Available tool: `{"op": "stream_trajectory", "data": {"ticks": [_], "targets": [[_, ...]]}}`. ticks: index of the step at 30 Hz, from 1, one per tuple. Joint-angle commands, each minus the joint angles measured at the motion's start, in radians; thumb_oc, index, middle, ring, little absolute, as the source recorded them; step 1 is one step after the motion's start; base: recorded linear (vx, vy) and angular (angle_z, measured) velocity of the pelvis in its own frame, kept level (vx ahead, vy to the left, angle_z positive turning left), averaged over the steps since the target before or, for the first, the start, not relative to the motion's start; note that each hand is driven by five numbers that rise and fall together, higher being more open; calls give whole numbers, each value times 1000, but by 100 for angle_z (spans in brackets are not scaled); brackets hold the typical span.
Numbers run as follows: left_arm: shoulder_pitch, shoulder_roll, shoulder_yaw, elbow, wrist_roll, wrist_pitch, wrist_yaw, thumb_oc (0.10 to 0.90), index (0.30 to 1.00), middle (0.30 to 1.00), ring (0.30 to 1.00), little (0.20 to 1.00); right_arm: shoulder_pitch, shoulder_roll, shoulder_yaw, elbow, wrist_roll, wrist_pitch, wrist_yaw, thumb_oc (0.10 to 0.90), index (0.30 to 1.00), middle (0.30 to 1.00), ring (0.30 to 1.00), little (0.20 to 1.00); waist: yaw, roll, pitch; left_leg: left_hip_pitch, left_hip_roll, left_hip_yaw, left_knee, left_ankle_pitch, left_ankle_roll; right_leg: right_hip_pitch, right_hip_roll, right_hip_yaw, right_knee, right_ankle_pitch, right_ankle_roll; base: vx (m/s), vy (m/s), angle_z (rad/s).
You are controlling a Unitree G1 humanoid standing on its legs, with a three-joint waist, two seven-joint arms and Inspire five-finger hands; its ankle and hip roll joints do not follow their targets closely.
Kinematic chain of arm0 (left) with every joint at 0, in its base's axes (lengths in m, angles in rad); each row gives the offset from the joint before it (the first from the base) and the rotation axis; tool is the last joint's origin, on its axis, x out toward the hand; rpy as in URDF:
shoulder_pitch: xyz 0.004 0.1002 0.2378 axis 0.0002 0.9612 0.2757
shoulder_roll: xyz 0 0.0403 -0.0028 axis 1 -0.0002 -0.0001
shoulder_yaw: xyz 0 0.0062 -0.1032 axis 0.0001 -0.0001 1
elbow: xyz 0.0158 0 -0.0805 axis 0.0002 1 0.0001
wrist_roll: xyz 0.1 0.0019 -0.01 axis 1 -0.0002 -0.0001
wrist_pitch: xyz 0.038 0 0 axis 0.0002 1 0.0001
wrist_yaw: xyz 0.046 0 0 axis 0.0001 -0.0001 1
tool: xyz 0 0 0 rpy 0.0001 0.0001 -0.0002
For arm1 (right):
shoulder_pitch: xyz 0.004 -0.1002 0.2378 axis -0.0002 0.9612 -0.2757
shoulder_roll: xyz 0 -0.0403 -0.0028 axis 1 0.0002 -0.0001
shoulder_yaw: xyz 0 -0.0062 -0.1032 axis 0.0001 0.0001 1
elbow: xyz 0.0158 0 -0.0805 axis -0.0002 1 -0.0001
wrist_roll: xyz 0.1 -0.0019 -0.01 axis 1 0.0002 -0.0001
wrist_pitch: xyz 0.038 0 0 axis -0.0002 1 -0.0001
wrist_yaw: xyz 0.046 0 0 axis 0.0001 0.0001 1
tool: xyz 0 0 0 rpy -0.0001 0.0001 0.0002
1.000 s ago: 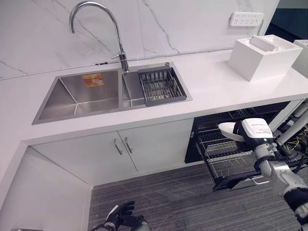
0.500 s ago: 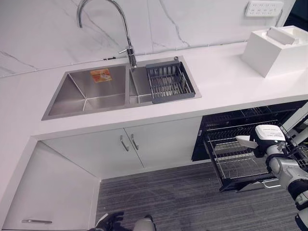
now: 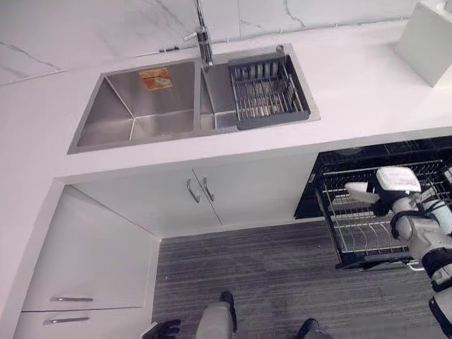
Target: Place the dishes in the dishwasher.
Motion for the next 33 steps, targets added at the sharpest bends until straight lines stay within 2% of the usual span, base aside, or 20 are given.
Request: {"op": "stream_trajectory", "data": {"ticks": [1, 3, 4, 5, 7, 14, 23, 24, 25, 26, 33], "targets": [[4, 78, -65, -31, -50, -24, 10, 800, 900, 900, 900, 900, -179, -65, 22, 4, 9, 8, -113, 400, 300, 300, 300, 300, 26, -14, -36, 80, 50, 0, -48, -116, -29, -33, -27, 85, -18, -75, 73, -114, -9, -1], [-4, 81, -75, -32, -55, -38, 22, 800, 900, 900, 900, 900, -212, -74, 35, 7, 24, 23, -127, 400, 300, 300, 300, 300, 26, -11, -19, 63, 48, -4, -48, -113, -27, -47, -24, 89, -18, -75, 69, -86, -3, 0], [-13, 87, -82, -40, -71, -45, 30, 800, 900, 900, 900, 900, -229, -76, 41, 9, 41, 58, -134, 400, 300, 300, 300, 300, 27, -9, -6, 50, 45, -6, -48, -111, -26, -58, -25, 92, -18, -74, 69, -87, -7, 1], [-17, 89, -84, -46, -80, -47, 33, 800, 900, 900, 900, 900, -238, -77, 44, 13, 50, 66, -138, 400, 300, 300, 300, 300, 28, -7, 1, 44, 44, -7, -48, -110, -25, -63, -26, 93, -18, -72, 69, -140, -13, 2], [-37, 97, -86, -59, -126, -51, 36, 800, 900, 900, 900, 900, -272, -72, 55, 30, 39, 67, -154, 400, 300, 300, 300, 300, 31, -1, 20, 23, 38, -10, -48, -108, -21, -82, -29, 96, -18, -71, 67, -116, -13, 1], [-41, 101, -86, -68, -162, -60, 38, 800, 900, 900, 900, 900, -337, -79, 108, 57, 41, 61, -166, 400, 300, 300, 300, 300, 37, 14, 49, -12, 27, -9, -48, -106, -17, -113, -41, 100, -18, -67, 67, -57, -4, 2], [-38, 97, -79, -95, -192, -62, 49, 800, 900, 900, 900, 900, -347, -77, 110, 84, 75, 75, -133, 403, 305, 305, 305, 305, 35, 31, 57, -20, 19, 7, -48, -111, -13, -126, -52, 101, -18, -66, 64, -38, 31, -1], [-40, 94, -80, -93, -193, -63, 48, 800, 900, 900, 900, 900, -349, -71, 108, 89, 80, 66, -114, 800, 900, 900, 900, 900, 33, 31, 58, -18, 20, 11, -48, -112, -13, -126, -53, 101, -18, -66, 63, -44, 41, -8], [-41, 93, -79, -90, -193, -66, 47, 800, 900, 900, 900, 900, -349, -67, 108, 91, 84, 57, -91, 800, 900, 900, 900, 900, 33, 30, 57, -18, 20, 12, -48, -112, -13, -127, -53, 102, -18, -66, 63, -79, 48, -8], [-43, 96, -74, -102, -190, -56, 44, 800, 900, 900, 900, 900, -348, -66, 117, 90, 83, 29, -11, 800, 900, 900, 900, 900, 31, 22, 55, -13, 22, 16, -48, -114, -14, -125, -52, 103, -18, -66, 64, -57, 26, -8], [-35, 96, -48, -110, -190, -39, 32, 800, 900, 900, 900, 900, -315, -70, 108, 86, 89, 21, 61, 800, 900, 900, 900, 900, 32, -4, 41, 6, 42, 31, -48, -111, -20, -105, -47, 91, -18, -68, 63, -40, 22, -6]]}}
